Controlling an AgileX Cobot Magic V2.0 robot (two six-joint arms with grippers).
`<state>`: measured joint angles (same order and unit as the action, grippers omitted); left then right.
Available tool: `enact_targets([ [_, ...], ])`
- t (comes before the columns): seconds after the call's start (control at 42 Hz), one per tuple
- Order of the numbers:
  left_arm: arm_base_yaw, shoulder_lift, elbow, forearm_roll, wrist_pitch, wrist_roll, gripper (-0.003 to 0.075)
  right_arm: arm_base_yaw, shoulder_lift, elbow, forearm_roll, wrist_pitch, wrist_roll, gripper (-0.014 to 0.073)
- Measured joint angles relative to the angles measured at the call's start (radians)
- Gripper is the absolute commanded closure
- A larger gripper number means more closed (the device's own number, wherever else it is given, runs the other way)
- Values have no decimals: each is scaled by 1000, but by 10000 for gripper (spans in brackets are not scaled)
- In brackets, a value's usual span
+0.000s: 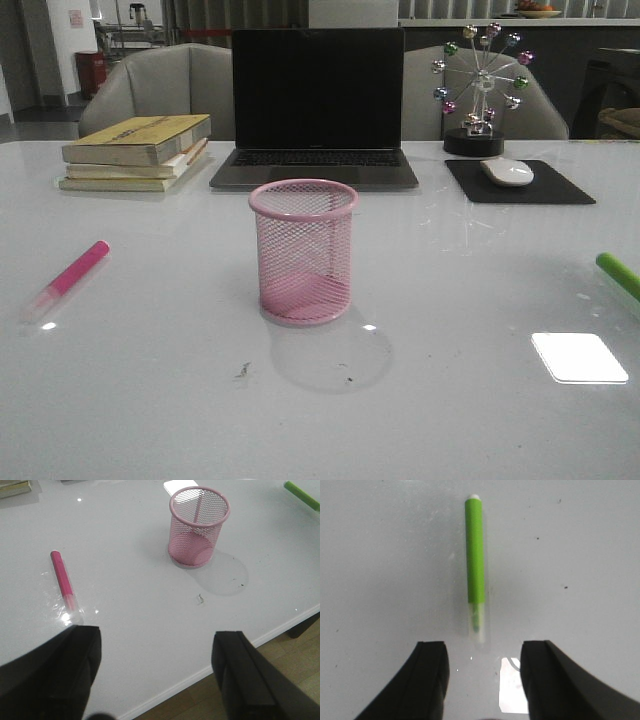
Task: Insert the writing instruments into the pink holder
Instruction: 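Grasp the green highlighter with the right gripper and lift it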
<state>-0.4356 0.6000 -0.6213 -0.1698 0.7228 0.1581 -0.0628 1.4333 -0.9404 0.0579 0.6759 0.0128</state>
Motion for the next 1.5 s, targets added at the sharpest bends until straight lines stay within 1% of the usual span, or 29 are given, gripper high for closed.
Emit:
enact_targets([
  [0.214, 0, 0, 0, 0, 0, 0, 193, 0, 224, -166, 1, 34, -13, 143],
  [0.476, 0, 0, 0, 0, 0, 2, 193, 8, 437, -349, 1, 91, -18, 147],
  [0.738, 0, 0, 0, 0, 0, 2, 193, 22, 593, -506, 3, 171, -18, 147],
  [0.905, 0, 0, 0, 0, 0, 2, 193, 22, 631, -538, 3, 182, -20, 151],
  [1.333, 0, 0, 0, -1, 0, 2, 193, 22, 632, -540, 3, 194, -19, 400],
  [1.405, 0, 0, 0, -1, 0, 2, 193, 22, 632, -540, 3, 196, -19, 423],
  [1.5, 0, 0, 0, -1, 0, 2, 193, 22, 632, -541, 3, 200, -19, 423],
])
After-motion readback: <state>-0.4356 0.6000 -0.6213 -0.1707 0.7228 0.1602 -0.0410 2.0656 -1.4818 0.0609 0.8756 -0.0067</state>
